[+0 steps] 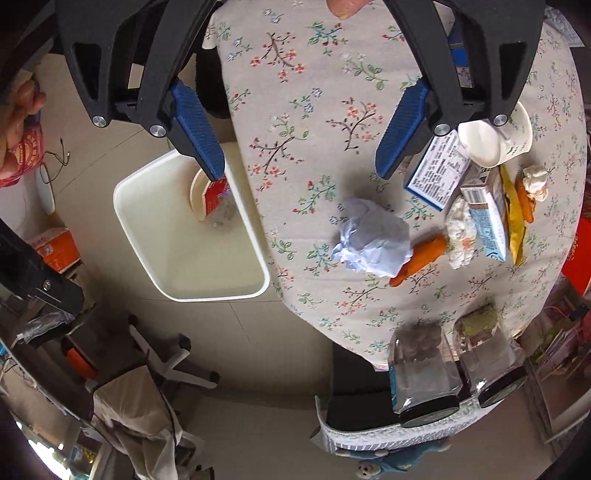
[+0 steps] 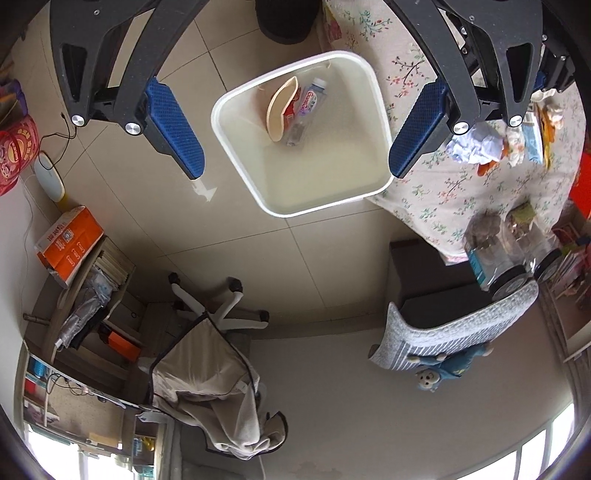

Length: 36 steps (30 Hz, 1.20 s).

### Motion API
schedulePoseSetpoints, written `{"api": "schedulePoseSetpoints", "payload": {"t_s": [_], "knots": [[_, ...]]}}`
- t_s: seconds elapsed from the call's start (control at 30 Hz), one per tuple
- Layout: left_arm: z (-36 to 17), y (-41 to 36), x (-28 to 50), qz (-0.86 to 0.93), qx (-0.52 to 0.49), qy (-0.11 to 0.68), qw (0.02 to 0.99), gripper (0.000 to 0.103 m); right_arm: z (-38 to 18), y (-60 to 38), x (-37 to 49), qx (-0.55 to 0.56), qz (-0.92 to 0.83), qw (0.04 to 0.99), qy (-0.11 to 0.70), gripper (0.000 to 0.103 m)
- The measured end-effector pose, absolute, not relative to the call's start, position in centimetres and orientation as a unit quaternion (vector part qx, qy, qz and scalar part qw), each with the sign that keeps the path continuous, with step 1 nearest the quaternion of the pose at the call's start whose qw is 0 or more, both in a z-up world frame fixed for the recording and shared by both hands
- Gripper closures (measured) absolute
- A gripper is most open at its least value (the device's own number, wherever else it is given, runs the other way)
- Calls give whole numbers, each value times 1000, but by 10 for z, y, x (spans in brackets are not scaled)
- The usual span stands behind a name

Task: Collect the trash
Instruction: 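Lower the plastic bottle into the white bin and open the left gripper, then grasp the blue box with the left gripper while the right gripper grasps the white paper cup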

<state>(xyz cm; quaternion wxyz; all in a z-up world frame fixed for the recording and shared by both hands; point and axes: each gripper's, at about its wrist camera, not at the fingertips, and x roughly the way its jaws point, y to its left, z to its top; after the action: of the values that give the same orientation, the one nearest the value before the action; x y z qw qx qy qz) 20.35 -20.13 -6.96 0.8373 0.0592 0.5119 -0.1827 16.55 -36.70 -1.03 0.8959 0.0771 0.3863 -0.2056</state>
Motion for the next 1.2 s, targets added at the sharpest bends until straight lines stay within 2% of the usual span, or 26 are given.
{"api": "schedulePoseSetpoints", "payload": {"t_s": [0.3,0.47,0.63,0.87,0.9,0.93,0.97,1.0,1.2], "knots": [[-79,-99,186,-131,90,555,816,21,-22,-288,181,-7,-135,900,415,7],[-97,-52,172,-134,149,598,776,21,-30,-253,189,-43,-103,896,430,7],[-127,-26,156,-151,179,639,732,21,-38,-226,199,-61,-73,890,445,7],[-149,-8,156,-161,169,652,722,22,-55,-187,210,-69,9,879,473,7],[-151,-7,155,-164,172,651,721,26,-58,-180,211,-71,26,875,478,7],[-152,-7,153,-169,174,652,718,39,-61,-174,213,-75,45,871,483,7],[-154,-5,152,-175,173,655,714,48,-64,-166,214,-81,62,868,486,7],[-155,-1,151,-182,163,658,712,62,-65,-160,215,-86,78,865,487,7],[-135,40,141,-194,113,647,729,63,-69,-117,216,-148,167,856,465,7]]}}
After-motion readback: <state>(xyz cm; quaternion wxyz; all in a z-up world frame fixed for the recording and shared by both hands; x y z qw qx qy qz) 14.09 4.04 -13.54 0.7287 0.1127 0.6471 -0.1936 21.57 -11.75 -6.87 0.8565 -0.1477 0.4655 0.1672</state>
